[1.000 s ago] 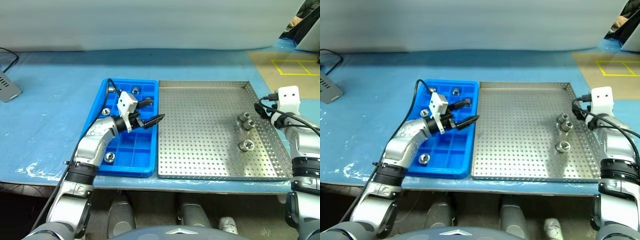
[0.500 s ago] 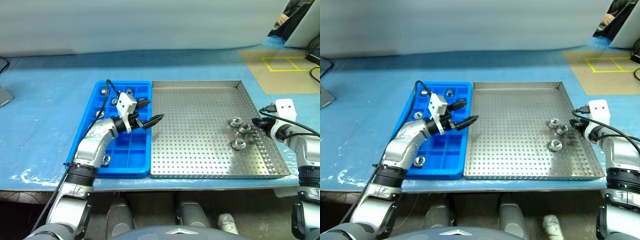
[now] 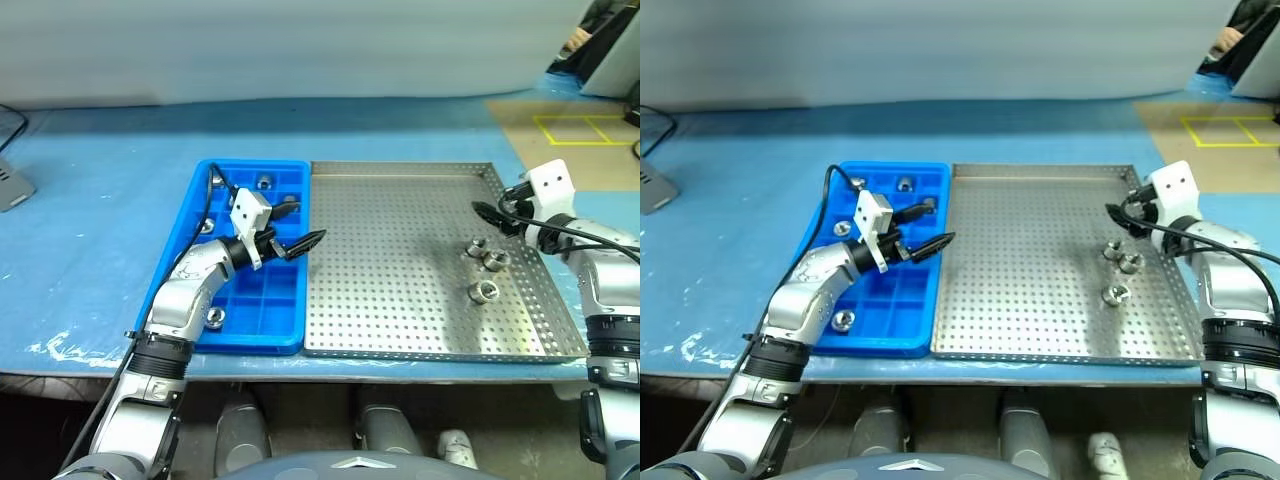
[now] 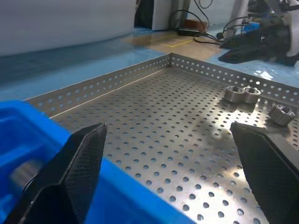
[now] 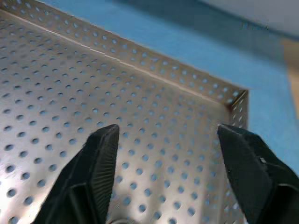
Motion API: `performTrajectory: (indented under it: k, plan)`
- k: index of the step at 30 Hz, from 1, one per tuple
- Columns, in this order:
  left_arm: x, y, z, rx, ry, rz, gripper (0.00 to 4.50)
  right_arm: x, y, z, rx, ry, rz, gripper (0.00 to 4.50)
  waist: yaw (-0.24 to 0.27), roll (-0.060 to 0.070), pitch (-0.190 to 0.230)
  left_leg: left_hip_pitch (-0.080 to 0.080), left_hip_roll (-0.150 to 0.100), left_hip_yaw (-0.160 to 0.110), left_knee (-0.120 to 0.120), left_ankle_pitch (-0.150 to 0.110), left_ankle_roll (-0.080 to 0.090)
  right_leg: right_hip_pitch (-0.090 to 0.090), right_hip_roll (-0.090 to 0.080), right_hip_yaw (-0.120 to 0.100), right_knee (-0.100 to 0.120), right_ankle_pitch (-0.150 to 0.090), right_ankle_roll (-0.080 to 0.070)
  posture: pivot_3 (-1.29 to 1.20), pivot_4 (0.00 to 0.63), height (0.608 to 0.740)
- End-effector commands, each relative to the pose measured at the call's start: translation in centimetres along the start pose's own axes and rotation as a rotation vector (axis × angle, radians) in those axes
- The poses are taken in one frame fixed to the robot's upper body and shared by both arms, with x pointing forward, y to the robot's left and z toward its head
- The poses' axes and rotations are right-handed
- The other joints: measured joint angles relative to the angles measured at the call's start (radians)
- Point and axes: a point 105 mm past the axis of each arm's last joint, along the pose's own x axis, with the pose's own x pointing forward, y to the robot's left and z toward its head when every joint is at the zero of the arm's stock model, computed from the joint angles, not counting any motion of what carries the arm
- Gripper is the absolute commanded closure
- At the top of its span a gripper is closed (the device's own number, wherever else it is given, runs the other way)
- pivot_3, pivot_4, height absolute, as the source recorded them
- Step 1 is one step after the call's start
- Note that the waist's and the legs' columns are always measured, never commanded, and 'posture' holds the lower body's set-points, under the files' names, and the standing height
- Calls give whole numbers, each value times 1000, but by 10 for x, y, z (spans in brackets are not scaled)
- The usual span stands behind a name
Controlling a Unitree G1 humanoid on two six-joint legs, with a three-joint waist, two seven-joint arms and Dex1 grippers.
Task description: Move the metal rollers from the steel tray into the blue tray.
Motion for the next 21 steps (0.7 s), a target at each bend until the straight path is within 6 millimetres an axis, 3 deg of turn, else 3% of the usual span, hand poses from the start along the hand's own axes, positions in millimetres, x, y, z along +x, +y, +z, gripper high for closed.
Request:
performTrajectory:
  k: [1,4,15,21]
  plan:
    - [4,-5,13,35,-44,-16,0,-6,4,20,25,-66,80,763,7,0,0,0,-1,1,0,-1,1,0,-1,0,-1,0,0,-166,150,740]
    - [3,-5,13,32,-46,-15,0,-11,14,7,-15,15,166,763,18,0,0,0,-2,2,0,-3,4,1,-2,0,-3,0,0,-161,150,740]
    - [0,-5,11,29,-41,-5,0,-22,15,-35,37,229,239,763,16,0,0,-1,-2,2,1,-3,5,1,-3,0,-3,-1,2,-157,150,740]
    - [-1,-4,10,30,-34,-1,0,-17,18,-76,78,354,198,763,17,0,0,-1,-2,2,1,-3,5,1,-3,0,-3,-1,2,-140,150,740]
